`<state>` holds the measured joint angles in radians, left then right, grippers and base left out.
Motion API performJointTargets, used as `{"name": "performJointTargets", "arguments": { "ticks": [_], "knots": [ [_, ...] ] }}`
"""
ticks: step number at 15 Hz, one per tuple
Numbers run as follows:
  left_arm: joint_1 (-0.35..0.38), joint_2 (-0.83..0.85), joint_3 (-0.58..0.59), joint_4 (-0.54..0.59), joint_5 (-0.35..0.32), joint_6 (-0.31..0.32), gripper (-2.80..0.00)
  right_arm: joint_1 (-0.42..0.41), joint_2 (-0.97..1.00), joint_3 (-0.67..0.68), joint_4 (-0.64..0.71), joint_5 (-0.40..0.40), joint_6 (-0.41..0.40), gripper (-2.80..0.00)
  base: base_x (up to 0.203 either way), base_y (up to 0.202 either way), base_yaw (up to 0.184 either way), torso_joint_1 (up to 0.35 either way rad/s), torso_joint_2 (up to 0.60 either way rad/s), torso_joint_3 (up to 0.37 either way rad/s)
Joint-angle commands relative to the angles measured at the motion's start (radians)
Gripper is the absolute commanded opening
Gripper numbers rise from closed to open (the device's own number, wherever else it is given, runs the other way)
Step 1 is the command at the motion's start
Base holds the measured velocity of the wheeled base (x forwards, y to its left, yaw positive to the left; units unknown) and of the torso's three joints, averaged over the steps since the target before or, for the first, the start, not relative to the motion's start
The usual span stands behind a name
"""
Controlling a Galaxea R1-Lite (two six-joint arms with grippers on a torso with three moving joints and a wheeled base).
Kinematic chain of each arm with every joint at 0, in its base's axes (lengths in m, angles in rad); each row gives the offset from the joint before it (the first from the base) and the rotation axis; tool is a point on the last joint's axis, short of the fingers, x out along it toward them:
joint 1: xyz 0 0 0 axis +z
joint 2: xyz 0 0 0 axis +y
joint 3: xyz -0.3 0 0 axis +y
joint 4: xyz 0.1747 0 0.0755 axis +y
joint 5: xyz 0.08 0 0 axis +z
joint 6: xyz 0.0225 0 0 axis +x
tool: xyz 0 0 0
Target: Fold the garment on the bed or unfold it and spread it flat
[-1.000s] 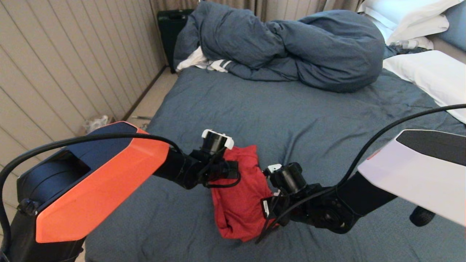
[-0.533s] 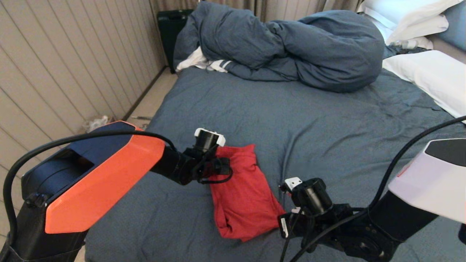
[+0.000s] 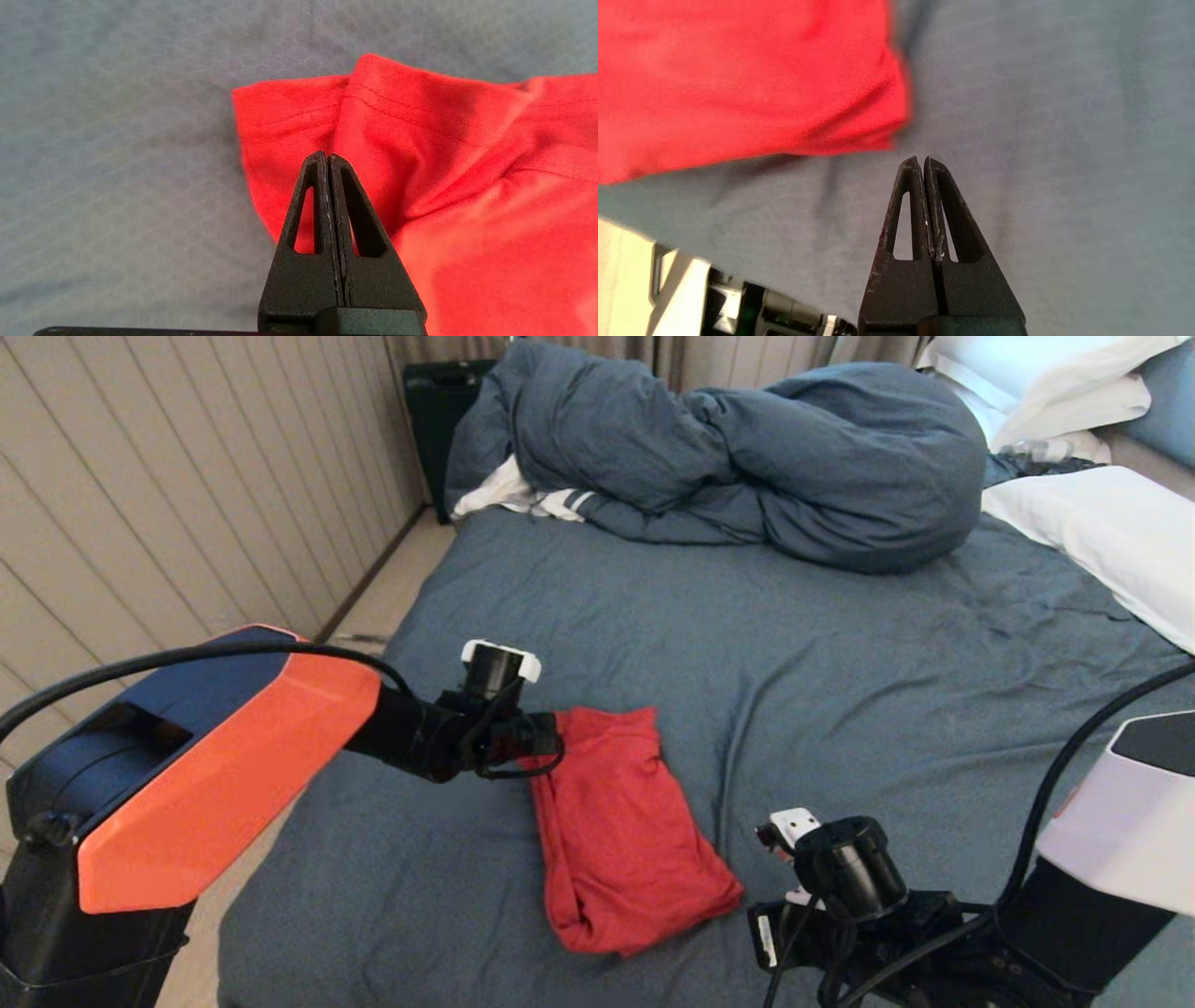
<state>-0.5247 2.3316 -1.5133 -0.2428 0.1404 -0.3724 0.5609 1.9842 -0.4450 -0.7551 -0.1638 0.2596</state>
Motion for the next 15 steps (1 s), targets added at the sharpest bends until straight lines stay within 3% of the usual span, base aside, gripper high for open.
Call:
{"name": "performJointTargets", "arguments": {
  "ticks": [1,5,8,10,12,15],
  "knots": [
    [0.002,-0.058,0.036,-0.002,0.0,-0.01,-2.8,-0.007,-0.035,0.001,-0.009,0.0,0.001,-2.8,0.0,0.0,0.0,0.0,0.0,0.0],
    [-0.039,-0.366,0.224,-0.009,0.004,-0.033,-2.8,-0.021,-0.218,-0.078,0.009,-0.006,-0.004,-2.8,0.0,0.0,0.0,0.0,0.0,0.0],
    [-0.063,-0.625,0.403,-0.009,0.018,-0.036,-2.8,-0.036,-0.39,-0.117,0.102,-0.01,-0.012,-2.8,0.0,0.0,0.0,0.0,0.0,0.0],
    [-0.037,-0.796,0.499,0.007,0.046,-0.016,-2.8,-0.066,-0.517,-0.148,0.236,-0.011,-0.013,-2.8,0.0,0.0,0.0,0.0,0.0,0.0],
    [0.012,-1.089,0.597,0.057,0.066,0.006,-2.8,-0.131,-0.773,-0.175,0.39,-0.011,-0.019,-2.8,0.0,0.0,0.0,0.0,0.0,0.0],
    [0.073,-1.522,0.716,0.237,0.099,0.025,-2.8,-0.254,-1.183,-0.145,0.617,-0.013,-0.057,-2.8,0.0,0.0,0.0,0.0,0.0,0.0]
  ]
}}
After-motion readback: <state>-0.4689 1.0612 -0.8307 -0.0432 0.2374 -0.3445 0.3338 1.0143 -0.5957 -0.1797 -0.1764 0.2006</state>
